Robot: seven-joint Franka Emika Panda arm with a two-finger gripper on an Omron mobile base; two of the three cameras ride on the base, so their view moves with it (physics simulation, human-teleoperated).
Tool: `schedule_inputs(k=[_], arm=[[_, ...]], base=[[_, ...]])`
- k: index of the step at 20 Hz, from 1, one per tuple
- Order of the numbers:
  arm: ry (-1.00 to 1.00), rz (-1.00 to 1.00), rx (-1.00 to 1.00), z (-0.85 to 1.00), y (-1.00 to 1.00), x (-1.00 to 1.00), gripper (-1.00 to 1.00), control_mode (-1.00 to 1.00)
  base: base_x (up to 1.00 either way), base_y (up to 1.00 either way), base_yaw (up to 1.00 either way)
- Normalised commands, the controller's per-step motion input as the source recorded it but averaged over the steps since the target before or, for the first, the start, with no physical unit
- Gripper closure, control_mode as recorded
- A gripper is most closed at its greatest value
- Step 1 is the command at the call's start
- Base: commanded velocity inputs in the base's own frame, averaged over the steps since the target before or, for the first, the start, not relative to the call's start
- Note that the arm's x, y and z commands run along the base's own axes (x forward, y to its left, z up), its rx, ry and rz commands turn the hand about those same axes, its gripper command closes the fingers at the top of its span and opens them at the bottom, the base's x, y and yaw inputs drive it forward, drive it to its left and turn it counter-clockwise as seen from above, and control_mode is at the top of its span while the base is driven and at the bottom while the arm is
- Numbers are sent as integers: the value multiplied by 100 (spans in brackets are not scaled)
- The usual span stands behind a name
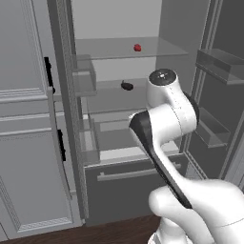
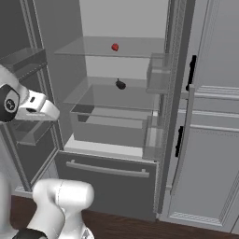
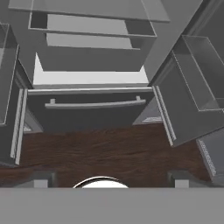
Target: Take the strawberry from the fridge and place it on top of the pancake, located on the dining counter.
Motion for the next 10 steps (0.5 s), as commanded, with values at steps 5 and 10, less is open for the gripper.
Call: schedule_inputs(k=[5, 10], arm=[[-13, 4, 23, 6, -58, -1, -100, -100], [-1, 1, 4, 35, -38, -7, -100, -100]], base=[[0, 0, 0], [0, 0, 0]])
